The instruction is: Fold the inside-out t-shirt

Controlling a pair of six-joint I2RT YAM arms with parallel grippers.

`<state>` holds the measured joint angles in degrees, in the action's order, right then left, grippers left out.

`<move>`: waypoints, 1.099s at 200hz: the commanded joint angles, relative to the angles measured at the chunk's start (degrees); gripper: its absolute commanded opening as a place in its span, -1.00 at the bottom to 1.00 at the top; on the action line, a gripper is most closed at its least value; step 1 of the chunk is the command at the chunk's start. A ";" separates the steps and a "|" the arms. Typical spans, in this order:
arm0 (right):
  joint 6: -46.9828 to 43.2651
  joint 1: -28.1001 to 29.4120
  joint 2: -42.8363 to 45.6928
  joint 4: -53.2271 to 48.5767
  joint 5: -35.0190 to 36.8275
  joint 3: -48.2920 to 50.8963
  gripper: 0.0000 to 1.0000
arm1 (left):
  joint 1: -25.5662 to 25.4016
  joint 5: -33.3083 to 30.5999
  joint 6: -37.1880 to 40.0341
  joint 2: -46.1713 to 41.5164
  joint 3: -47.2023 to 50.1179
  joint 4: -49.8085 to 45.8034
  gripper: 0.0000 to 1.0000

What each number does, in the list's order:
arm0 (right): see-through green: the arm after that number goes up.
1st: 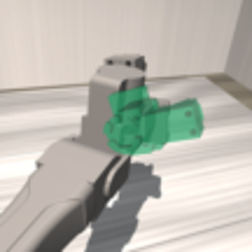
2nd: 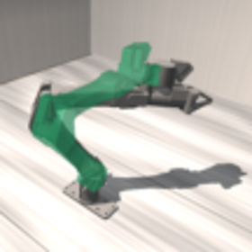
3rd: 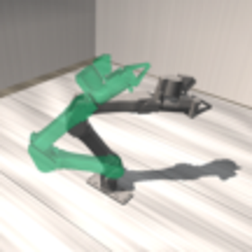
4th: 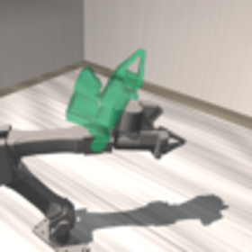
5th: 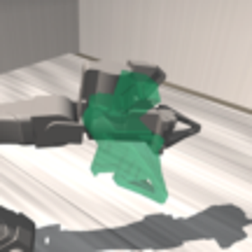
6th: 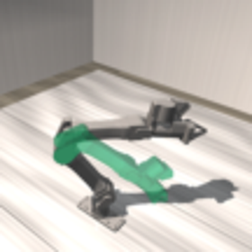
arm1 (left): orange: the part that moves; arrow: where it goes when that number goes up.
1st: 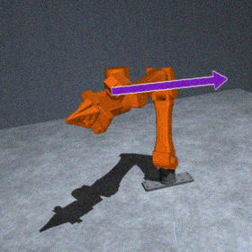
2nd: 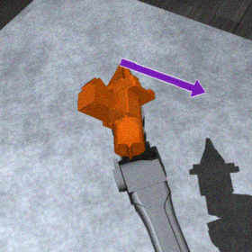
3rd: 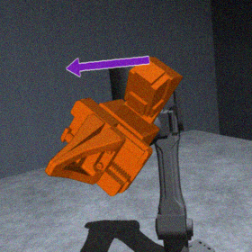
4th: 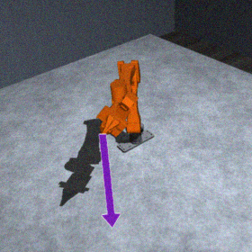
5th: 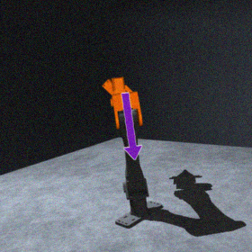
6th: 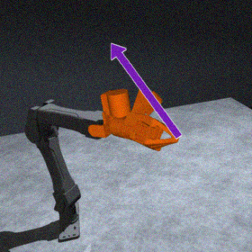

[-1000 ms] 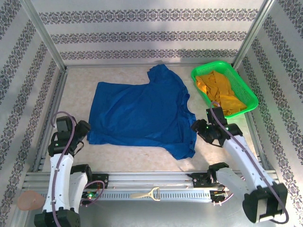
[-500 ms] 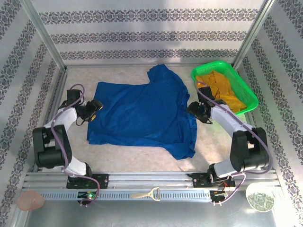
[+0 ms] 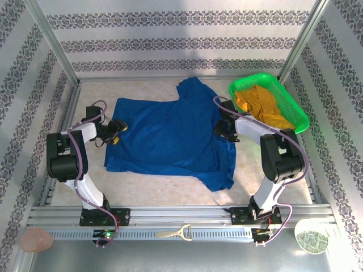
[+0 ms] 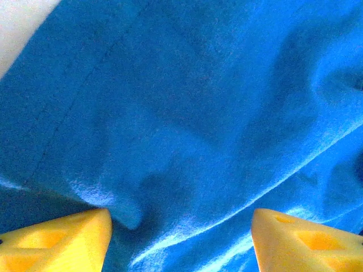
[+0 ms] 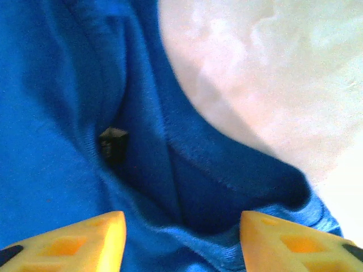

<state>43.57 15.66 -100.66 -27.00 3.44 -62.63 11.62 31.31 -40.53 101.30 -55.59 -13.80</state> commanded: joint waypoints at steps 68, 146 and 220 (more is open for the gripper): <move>1.69 -7.58 5.90 -0.62 6.47 2.51 -0.74 | -0.03 -13.05 -0.01 2.17 0.45 -6.24 0.37; -2.96 -7.75 -9.72 -1.45 3.49 -18.89 -0.28 | 0.16 -14.03 -0.98 0.35 3.52 -5.64 0.38; 2.19 -9.74 -24.15 -8.43 14.82 -39.08 -0.34 | -0.02 -12.60 -3.15 -2.03 7.92 -4.37 0.38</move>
<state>43.59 7.53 -122.32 -31.57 11.09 -95.15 11.25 22.33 -42.46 98.17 -51.81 -10.61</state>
